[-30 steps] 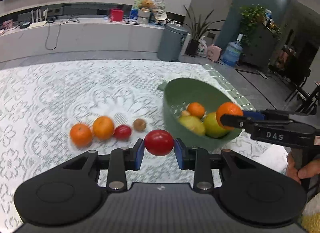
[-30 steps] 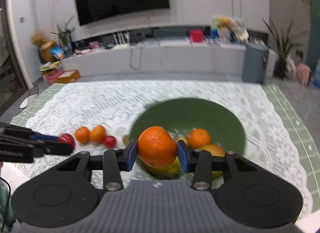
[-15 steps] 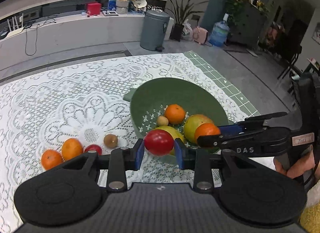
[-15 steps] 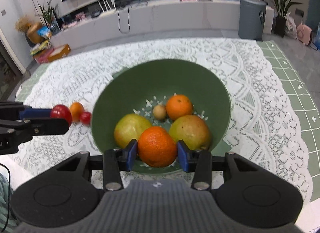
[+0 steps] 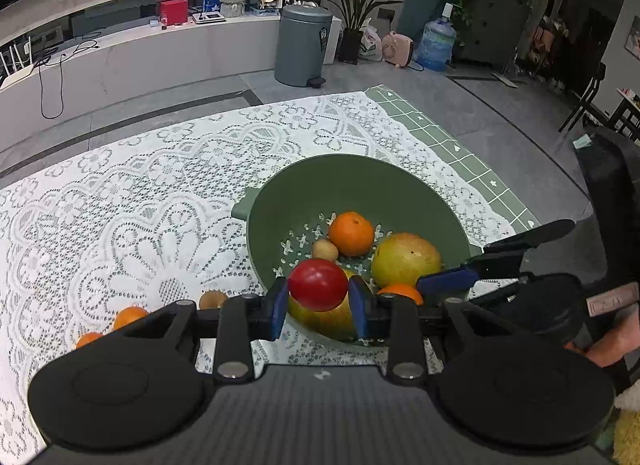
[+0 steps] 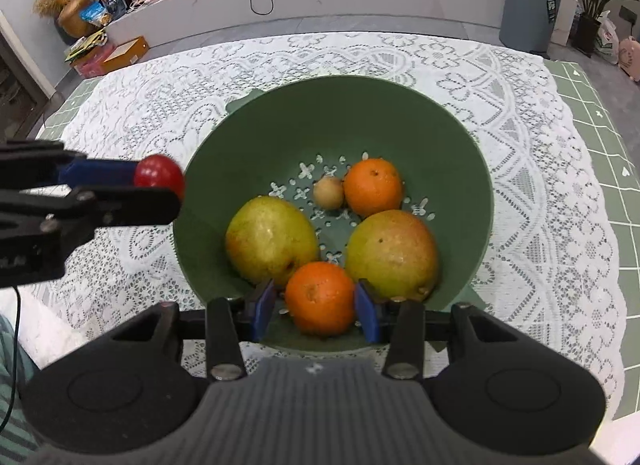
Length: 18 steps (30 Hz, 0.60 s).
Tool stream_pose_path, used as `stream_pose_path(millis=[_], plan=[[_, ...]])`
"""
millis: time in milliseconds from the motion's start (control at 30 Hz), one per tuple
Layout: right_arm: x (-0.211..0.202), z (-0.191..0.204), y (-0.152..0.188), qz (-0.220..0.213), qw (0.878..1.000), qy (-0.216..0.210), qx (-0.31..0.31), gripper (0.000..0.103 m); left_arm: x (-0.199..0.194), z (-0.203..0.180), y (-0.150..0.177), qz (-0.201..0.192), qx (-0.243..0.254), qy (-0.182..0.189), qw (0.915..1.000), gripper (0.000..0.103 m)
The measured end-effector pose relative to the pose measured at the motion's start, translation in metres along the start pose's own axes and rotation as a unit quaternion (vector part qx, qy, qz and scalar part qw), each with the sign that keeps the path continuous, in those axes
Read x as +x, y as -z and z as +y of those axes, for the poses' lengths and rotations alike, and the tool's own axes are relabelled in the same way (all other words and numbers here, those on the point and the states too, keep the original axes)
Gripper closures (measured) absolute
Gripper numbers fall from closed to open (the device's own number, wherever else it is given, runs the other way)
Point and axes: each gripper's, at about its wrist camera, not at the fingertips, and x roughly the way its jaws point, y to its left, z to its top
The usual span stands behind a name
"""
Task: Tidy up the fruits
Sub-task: 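Carry the red plum and tangerine over the green colander with both tools, then open the right tool dropping the tangerine while the left tool releases the plum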
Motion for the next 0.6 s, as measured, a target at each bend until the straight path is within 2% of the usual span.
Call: stream_pose_path(millis=[133, 267, 433, 600], plan=[[-0.005, -0.003, 0.004, -0.021, 1.0, -0.003, 0.012, 0.057, 0.006, -0.001, -0.004, 0.005, 0.009, -0.001, 0.9999, 0.066], [-0.018, -0.004, 0.015, -0.081, 0.997, -0.013, 0.01, 0.039, 0.013, -0.003, -0.011, 0.011, 0.026, -0.003, 0.9996, 0.066], [-0.019, 0.01, 0.025, -0.131, 0.989, 0.038, -0.062, 0.036, 0.029, -0.007, -0.02, 0.03, 0.05, -0.016, 0.9982, 0.066], [-0.019, 0.006, 0.023, -0.169, 0.981, 0.067, -0.069, 0.035, 0.054, -0.02, -0.028, 0.061, 0.103, -0.038, 0.9921, 0.066]])
